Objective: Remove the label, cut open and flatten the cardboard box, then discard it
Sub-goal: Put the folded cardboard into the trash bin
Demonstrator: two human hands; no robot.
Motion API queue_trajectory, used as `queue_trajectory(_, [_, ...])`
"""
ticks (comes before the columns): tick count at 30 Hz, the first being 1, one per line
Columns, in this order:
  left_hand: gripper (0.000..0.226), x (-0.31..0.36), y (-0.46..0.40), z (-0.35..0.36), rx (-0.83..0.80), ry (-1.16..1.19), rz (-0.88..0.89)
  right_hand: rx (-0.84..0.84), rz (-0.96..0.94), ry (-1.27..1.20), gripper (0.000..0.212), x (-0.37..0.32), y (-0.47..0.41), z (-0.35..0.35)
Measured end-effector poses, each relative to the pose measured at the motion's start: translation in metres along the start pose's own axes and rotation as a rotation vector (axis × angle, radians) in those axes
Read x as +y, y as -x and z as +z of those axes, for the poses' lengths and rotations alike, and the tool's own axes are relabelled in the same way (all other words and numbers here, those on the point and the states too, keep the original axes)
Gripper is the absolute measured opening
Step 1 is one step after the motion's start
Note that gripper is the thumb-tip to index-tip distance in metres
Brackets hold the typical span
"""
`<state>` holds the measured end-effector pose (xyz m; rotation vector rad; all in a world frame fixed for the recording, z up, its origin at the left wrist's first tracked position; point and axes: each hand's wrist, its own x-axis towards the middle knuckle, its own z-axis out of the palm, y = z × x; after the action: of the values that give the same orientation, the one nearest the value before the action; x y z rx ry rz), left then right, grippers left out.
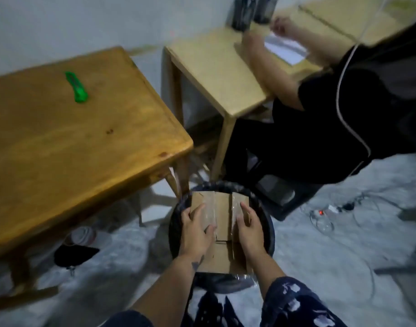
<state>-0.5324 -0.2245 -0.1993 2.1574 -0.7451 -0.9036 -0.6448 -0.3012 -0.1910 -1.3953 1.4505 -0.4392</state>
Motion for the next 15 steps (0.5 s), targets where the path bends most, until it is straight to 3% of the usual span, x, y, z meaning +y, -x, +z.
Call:
queue_trajectory(2, [0.056,-0.03,-0.004,0.029,-0.106,-0.053,-0.062,-0.015,0.07,0.037,0.018,0.039,-0.005,0.004])
queue_trajectory(7, [0.05,-0.103,-0.042,0.105,-0.3,-0.123,-0.145,0.061,0.372,0.122,0.027,0.144,-0.044,0.027])
queue_trajectory(15, [0.054,-0.21,-0.172,0.237,-0.319,-0.301,-0.178,0.076,0.484,0.171,0.032,0.287,-0.189,0.097])
